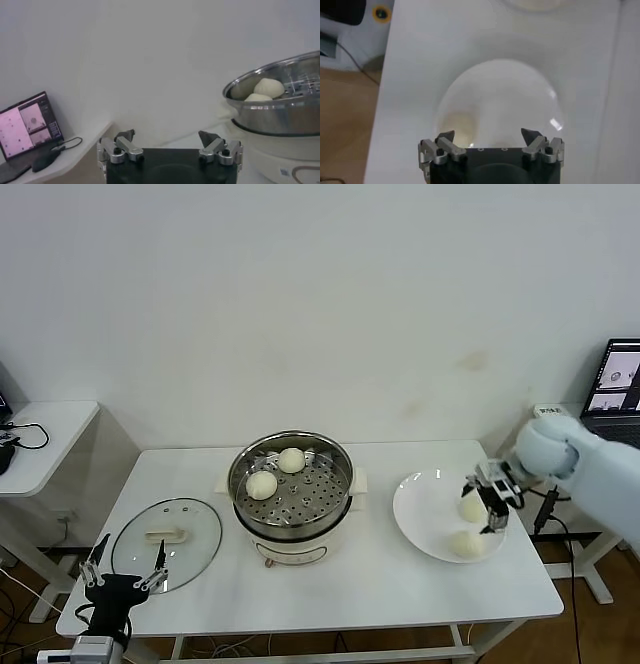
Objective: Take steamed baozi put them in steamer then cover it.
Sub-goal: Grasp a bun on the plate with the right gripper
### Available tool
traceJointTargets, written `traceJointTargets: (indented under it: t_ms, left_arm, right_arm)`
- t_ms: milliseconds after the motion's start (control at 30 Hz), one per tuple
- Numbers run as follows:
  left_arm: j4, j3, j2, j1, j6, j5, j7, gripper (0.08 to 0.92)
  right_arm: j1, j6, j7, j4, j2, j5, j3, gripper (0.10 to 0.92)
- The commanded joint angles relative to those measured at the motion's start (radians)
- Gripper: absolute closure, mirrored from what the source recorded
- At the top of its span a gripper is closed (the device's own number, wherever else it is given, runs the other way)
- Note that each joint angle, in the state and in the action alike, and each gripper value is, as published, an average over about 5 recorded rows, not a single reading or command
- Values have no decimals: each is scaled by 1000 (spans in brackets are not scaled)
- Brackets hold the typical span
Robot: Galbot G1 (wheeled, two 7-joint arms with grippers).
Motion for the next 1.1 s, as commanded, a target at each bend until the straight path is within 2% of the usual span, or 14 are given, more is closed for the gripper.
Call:
traceJointTargets:
  t_ms: [33,700,1100]
  left_arm:
    - [4,8,-5,2,-1,7,-1,177]
    - [32,5,-8,-10,-1,8,-1,177]
    - [34,5,-11,-11,-1,8,-2,177]
  right_arm:
    - [-230,20,9,-12,-37,-90,149,202]
    - [-230,8,30,-213,167,-119,170,210]
    - [-221,-17,21,-233,179,-115,163,324]
